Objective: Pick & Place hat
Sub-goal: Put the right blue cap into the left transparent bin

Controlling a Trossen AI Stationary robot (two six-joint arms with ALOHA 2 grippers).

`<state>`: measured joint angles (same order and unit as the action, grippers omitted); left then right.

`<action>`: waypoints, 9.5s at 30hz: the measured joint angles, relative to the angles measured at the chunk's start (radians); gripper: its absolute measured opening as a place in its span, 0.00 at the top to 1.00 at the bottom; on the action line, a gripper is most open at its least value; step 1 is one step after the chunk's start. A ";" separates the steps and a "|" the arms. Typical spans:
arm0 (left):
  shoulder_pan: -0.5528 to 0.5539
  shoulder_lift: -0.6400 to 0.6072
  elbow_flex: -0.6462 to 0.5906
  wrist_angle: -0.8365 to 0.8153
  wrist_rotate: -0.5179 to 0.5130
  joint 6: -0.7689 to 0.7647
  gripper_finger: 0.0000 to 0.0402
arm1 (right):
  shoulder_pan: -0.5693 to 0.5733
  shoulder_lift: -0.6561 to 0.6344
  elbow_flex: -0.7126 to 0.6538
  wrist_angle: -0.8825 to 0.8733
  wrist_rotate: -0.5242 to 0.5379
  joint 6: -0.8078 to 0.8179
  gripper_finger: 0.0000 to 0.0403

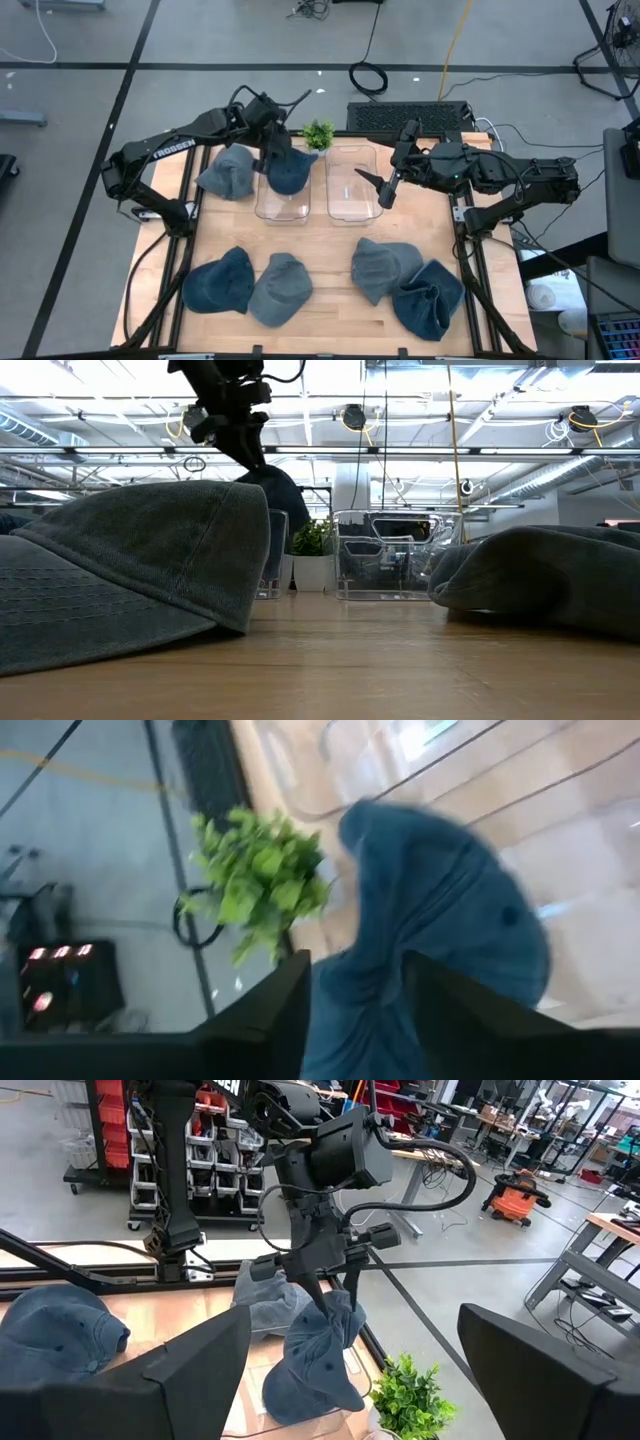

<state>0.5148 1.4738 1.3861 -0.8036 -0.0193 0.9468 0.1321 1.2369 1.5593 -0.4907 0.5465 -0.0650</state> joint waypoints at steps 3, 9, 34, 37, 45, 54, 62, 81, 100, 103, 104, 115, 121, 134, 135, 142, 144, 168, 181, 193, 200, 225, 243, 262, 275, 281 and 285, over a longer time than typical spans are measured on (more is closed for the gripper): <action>0.000 0.000 0.008 -0.009 -0.083 -0.036 0.49 | 0.000 0.000 0.000 0.000 0.000 0.000 0.14; -0.003 -0.044 0.051 -0.001 -0.080 -0.100 0.38 | 0.000 0.000 0.000 -0.001 0.013 0.000 0.14; 0.046 -0.371 0.112 -0.087 0.402 -0.960 0.05 | -0.008 -0.012 0.000 -0.143 0.031 0.105 0.14; 0.046 -0.412 0.112 -0.128 0.440 -0.959 0.07 | -0.008 -0.012 0.000 -0.187 0.032 0.136 0.14; 0.045 -0.536 0.069 -0.013 0.449 -0.910 0.11 | -0.008 -0.013 -0.043 -0.148 0.029 0.221 0.14; 0.046 -0.686 -0.121 0.111 0.449 -1.008 0.17 | 0.000 -0.014 -0.113 -0.090 0.029 0.263 0.14; 0.046 -0.777 -0.200 0.119 0.447 -1.081 0.17 | 0.000 -0.026 -0.114 -0.092 -0.001 0.343 0.14; 0.045 -0.787 -0.200 0.121 0.438 -1.155 0.20 | 0.196 -0.041 -0.043 -0.603 -0.577 0.863 0.14; 0.046 -0.787 -0.200 0.120 0.437 -1.204 0.22 | 0.409 -0.009 -0.043 -0.848 -0.676 0.618 0.14; 0.046 -0.787 -0.200 0.120 0.437 -1.204 0.21 | 0.408 -0.009 -0.043 -0.850 -0.681 0.562 0.14; 0.046 -0.787 -0.200 0.120 0.437 -1.204 0.20 | 0.406 -0.008 -0.044 -0.849 -0.677 0.534 0.14; 0.046 -0.787 -0.200 0.120 0.437 -1.204 0.25 | 0.397 0.030 -0.227 -0.743 -0.706 0.331 0.14; 0.046 -0.787 -0.200 0.120 0.436 -1.204 0.26 | 0.400 0.032 -0.369 -0.560 -0.707 0.237 0.14; 0.046 -0.787 -0.200 0.120 0.436 -1.205 0.23 | 0.407 0.032 -0.646 -0.416 -0.791 0.068 0.14; 0.046 -0.787 -0.200 0.119 0.436 -1.205 0.23 | 0.407 0.032 -0.662 -0.400 -0.810 0.068 0.14; 0.046 -0.787 -0.200 0.119 0.436 -1.206 0.27 | 0.413 0.031 -0.728 -0.288 -0.840 0.052 0.14; 0.046 -0.787 -0.200 0.119 0.437 -1.206 0.27 | 0.413 0.031 -0.754 -0.258 -0.848 0.064 0.14; 0.045 -0.787 -0.200 0.118 0.438 -1.220 0.26 | 0.413 0.031 -0.808 -0.215 -0.863 0.053 0.92; 0.045 -0.787 -0.200 0.119 0.438 -1.316 0.30 | 0.413 -0.025 -0.699 -0.247 -0.954 0.155 0.99; 0.045 -0.769 -0.199 0.121 0.438 -1.290 0.27 | 0.379 -0.132 -0.367 -0.449 -0.519 0.207 1.00; 0.046 -0.753 -0.199 0.122 0.437 -1.281 0.27 | 0.347 -0.149 -0.302 -0.315 -0.180 0.211 1.00; 0.047 -0.741 -0.199 0.128 0.437 -1.269 0.22 | 0.129 -0.140 -0.302 0.064 -0.101 -0.061 1.00; 0.047 -0.741 -0.199 0.128 0.508 -1.232 0.22 | 0.103 -0.141 -0.302 0.096 -0.137 -0.099 1.00; 0.046 -0.700 -0.195 0.404 0.539 -1.148 0.31 | -0.020 -0.072 -0.119 0.071 -0.211 -0.086 1.00; 0.046 -0.500 0.105 0.212 0.573 -1.005 0.25 | -0.142 0.099 0.185 -0.236 -0.271 -0.083 1.00; 0.045 -0.416 0.246 0.141 0.606 -0.957 0.17 | -0.173 0.179 0.293 -0.281 -0.340 -0.116 1.00; 0.045 -0.370 0.309 0.058 0.606 -0.930 0.14 | -0.178 0.219 0.348 -0.284 -0.348 -0.145 1.00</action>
<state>0.5593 1.1034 1.6954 -0.7457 0.5869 0.0170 -0.0460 1.4559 1.9070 -0.7747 0.1989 -0.2100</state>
